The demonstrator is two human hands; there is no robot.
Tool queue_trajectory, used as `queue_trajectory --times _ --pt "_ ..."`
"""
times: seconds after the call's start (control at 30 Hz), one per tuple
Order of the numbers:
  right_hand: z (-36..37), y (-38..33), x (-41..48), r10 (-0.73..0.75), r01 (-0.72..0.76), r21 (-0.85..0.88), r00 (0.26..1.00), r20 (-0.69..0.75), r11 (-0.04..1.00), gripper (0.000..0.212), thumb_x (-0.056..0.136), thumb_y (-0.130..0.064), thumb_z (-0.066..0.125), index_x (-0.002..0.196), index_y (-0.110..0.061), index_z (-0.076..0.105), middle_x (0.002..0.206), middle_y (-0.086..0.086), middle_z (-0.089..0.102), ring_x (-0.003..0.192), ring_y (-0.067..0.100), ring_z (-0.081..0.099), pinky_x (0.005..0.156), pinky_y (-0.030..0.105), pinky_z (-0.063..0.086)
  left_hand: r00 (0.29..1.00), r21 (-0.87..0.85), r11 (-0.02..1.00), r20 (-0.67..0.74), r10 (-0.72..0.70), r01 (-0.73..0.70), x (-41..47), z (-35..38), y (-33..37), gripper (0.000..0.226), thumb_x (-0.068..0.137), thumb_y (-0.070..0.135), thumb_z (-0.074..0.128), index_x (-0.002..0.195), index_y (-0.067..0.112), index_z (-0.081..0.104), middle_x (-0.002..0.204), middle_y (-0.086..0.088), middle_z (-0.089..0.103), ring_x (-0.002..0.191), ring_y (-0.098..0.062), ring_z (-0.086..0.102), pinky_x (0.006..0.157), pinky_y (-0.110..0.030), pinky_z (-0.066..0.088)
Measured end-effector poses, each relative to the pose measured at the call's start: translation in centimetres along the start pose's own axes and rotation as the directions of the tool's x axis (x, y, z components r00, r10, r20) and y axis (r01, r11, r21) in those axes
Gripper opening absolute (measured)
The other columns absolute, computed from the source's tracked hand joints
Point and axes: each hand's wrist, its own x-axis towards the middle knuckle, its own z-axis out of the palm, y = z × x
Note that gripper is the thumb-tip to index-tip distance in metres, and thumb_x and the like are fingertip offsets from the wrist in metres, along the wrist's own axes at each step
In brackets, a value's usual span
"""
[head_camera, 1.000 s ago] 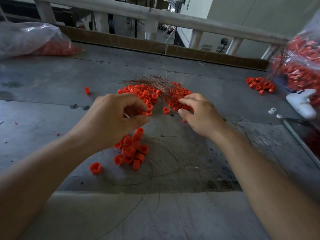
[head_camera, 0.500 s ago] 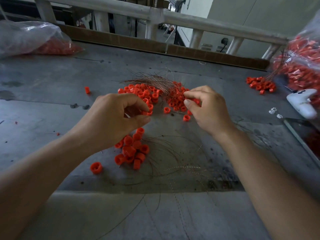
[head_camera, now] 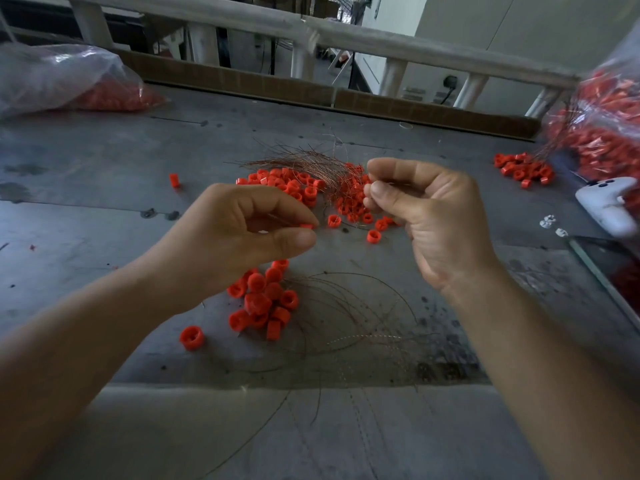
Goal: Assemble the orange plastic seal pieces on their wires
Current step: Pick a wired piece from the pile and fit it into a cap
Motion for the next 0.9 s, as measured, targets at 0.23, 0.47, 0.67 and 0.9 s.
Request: queue_trajectory --times 0.23,0.47,0.67,0.9 --pt "2.1 -0.3 -1.7 -0.075 0.081 -0.034 0.987 0.145 0.996 0.022 0.074 0.005 0.067 0.074 -0.017 0.068 0.064 -0.012 0.068 0.067 0.0 0.064 0.061 0.008 0.046 0.995 -0.083 0.996 0.1 -0.027 0.036 -0.2 0.3 0.1 0.034 0.053 0.044 0.067 0.084 0.031 0.072 0.089 0.006 0.073 0.083 -0.008 0.069 0.072 -0.014 0.052" --pt "2.6 0.0 -2.0 -0.097 0.106 -0.033 0.971 0.219 0.994 0.023 0.074 0.005 0.067 0.074 -0.018 0.068 0.068 -0.012 0.068 0.072 0.0 0.065 0.065 0.011 0.048 0.993 -0.091 0.995 0.113 -0.037 0.047 -0.3 0.3 0.1 0.034 0.051 0.042 0.067 0.081 0.027 0.073 0.082 0.004 0.074 0.079 -0.009 0.07 0.069 -0.013 0.052" --pt "2.3 0.0 -2.2 -0.311 0.34 -0.353 0.94 0.137 0.872 0.02 0.078 -0.002 0.067 0.085 -0.021 0.068 0.083 -0.008 0.058 0.078 0.005 0.056 0.07 0.011 0.042 0.993 -0.026 1.0 0.118 -0.005 0.008 -0.4 0.0 0.4 0.03 0.053 0.043 0.067 0.08 0.031 0.072 0.079 0.011 0.073 0.075 -0.005 0.069 0.067 -0.01 0.051" --pt "1.5 -0.1 -1.5 -0.596 0.701 -0.636 0.672 0.439 0.322 0.013 0.076 -0.006 0.068 0.088 -0.008 0.072 0.116 0.013 0.06 0.118 0.029 0.047 0.099 0.05 0.037 0.98 -0.05 0.998 0.195 0.038 -0.029 -0.6 -0.1 0.3 0.032 0.057 0.039 0.073 0.089 0.033 0.07 0.088 0.007 0.072 0.079 -0.008 0.069 0.069 -0.013 0.052"
